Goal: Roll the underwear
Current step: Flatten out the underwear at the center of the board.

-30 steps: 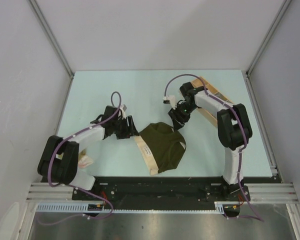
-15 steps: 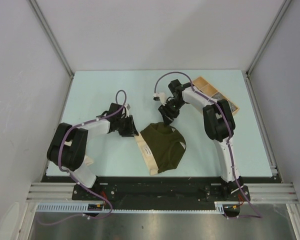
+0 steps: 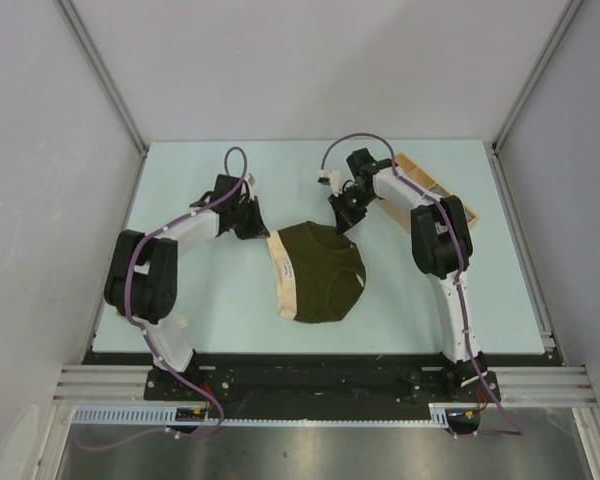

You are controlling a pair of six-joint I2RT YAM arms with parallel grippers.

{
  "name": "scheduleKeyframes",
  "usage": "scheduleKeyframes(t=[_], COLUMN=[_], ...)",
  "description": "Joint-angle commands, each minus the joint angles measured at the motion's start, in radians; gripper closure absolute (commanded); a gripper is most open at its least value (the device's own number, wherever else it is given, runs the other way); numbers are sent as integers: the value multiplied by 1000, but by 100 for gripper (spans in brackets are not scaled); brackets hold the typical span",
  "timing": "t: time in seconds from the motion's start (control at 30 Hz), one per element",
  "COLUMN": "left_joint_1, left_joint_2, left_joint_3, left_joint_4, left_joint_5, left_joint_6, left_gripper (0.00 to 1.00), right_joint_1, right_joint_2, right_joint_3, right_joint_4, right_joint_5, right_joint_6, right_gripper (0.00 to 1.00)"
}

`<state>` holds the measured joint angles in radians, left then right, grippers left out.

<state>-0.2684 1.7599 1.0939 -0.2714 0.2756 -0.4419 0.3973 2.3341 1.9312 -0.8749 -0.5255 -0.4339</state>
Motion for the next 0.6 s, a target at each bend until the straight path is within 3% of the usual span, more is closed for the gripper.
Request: scheduleKeyframes(t=[0.0, 0.03, 0.1, 0.13, 0.23, 0.3, 0.4, 0.43, 0.5, 0.57], left_joint_1=[17, 17, 17, 17, 17, 18, 21, 21, 21, 21], left_joint_2=[64, 75, 70, 55, -47, -129, -241, -266, -304, -344], left_joint_3=[162, 185, 227, 228, 178, 144, 101, 66, 35, -21], left_joint_4=[-58, -64, -69, -62, -40, -40, -29, -22, -38, -77], left_joint_5=[-39, -33, -19, -29, -61, -101, -95, -64, -18, 43], left_joint_6=[49, 54, 66, 68, 98, 138, 170, 170, 148, 123], left_gripper=[100, 98, 91, 77, 52, 44, 42, 42, 44, 48], right_joint_1=[-8, -8, -12, -15, -40, -57, -57, -51, 7, 85], right_joint_2=[-81, -87, -111, -128, -214, -292, -382, -401, -448, -482], right_joint_3=[-15, -17, -14, -14, -23, -64, -155, -178, -275, -374], right_joint_4=[86, 91, 91, 90, 90, 99, 62, 28, -66, -69], right_joint_5=[105, 111, 124, 130, 137, 108, -3, -116, -218, -261], right_joint_6=[43, 43, 37, 31, -6, -51, -182, -230, -401, -471], right_gripper=[99, 96, 80, 76, 64, 58, 54, 56, 57, 60])
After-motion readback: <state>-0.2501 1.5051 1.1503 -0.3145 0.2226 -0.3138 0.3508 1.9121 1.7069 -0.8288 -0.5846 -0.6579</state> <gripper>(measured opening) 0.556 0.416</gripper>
